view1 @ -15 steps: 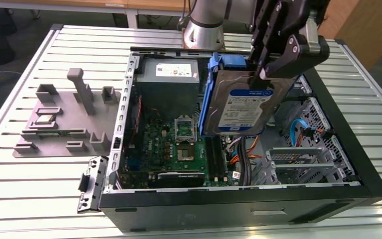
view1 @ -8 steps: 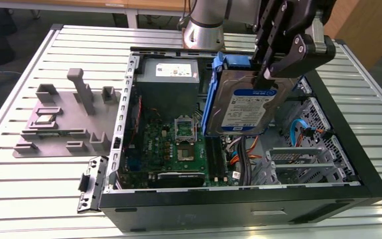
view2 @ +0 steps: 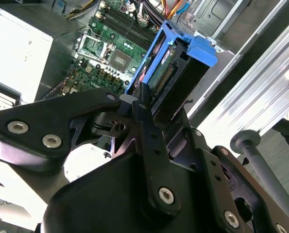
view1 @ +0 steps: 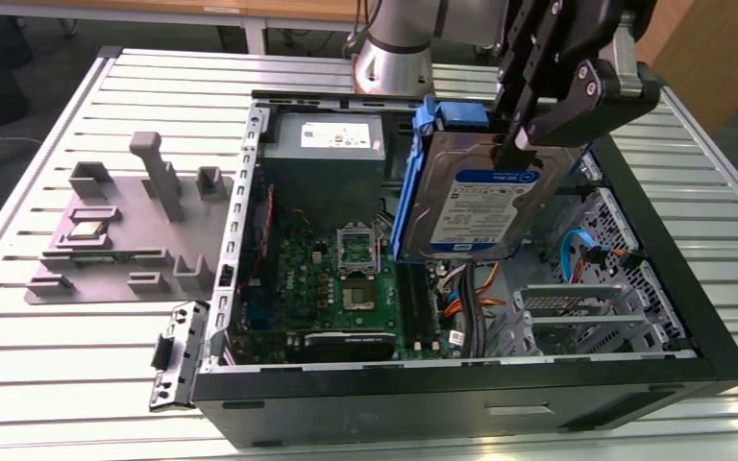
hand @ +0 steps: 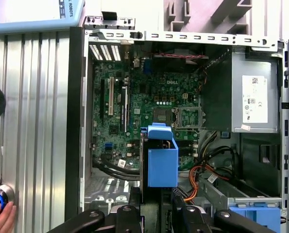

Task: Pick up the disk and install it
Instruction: 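Pick up the disk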

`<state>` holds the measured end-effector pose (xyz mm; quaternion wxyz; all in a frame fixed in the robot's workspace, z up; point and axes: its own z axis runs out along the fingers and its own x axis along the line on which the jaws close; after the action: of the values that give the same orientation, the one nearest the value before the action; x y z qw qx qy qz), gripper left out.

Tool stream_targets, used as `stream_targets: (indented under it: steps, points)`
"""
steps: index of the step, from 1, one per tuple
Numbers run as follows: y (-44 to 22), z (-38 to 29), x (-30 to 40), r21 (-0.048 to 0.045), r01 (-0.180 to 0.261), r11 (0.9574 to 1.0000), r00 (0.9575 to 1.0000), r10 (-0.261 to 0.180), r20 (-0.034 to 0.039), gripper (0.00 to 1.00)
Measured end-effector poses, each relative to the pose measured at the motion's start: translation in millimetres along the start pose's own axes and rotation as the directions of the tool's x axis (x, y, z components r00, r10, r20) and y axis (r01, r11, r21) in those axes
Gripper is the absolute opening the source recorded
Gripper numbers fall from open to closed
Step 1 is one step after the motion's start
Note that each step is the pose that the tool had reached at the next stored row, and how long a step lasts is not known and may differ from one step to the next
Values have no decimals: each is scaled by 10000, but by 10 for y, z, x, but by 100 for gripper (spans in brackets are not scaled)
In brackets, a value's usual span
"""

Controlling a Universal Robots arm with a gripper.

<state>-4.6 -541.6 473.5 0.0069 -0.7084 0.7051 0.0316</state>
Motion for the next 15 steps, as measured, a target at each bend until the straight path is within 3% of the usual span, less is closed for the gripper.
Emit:
stream_targets:
  steps: [9,15]
  points:
    - [-52,-8,117,-5,-3,10000,10000,3,1,35]
    - [-55,-9,125,-5,-4,10000,10000,4,0,35]
